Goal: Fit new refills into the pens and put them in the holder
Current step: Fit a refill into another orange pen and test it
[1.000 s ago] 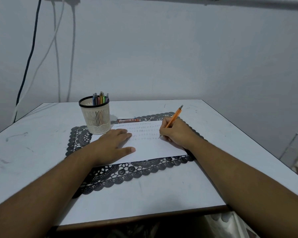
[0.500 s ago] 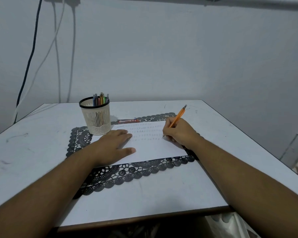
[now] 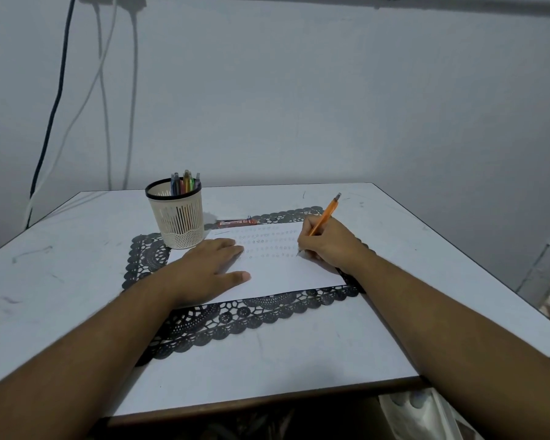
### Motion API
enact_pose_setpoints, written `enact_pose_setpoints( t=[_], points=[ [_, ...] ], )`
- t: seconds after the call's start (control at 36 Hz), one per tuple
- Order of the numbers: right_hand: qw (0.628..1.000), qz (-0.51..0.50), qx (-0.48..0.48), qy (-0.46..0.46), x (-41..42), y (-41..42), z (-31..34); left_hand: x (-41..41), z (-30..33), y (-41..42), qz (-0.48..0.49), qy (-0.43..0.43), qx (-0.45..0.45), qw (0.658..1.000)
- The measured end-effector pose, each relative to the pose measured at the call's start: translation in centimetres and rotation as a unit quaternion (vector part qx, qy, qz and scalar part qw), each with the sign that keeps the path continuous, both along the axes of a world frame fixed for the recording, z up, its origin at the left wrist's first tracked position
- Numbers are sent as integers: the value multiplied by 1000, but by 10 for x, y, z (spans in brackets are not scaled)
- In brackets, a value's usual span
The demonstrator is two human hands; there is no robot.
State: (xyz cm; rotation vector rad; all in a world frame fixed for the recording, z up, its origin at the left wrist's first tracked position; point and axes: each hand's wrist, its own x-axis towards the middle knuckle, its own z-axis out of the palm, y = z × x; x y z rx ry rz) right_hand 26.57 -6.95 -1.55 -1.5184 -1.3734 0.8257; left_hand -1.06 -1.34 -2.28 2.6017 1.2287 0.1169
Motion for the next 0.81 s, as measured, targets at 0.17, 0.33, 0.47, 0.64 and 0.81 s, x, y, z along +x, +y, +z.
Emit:
enact_pose_setpoints(
  t=[0.17,0.33,0.47,0.64,0.81],
  points=[
    [1000,-21,1,2,1,2,-2,-1,-5,4,-2,-1,3,1000],
    [1000,16,-5,15,1,0,-1,-1,-2,1,-3,4,5,1000],
    [999,-23,10,47,8,0,1,1,0,-1,-4,4,6,1000],
    [993,-32,-3,117,15,8,0,-2,3,-3,-19,-3,24,1000],
    [972,-48,-4,229,16,13,6,-8,3,-2,-15,-58,49,997]
  ],
)
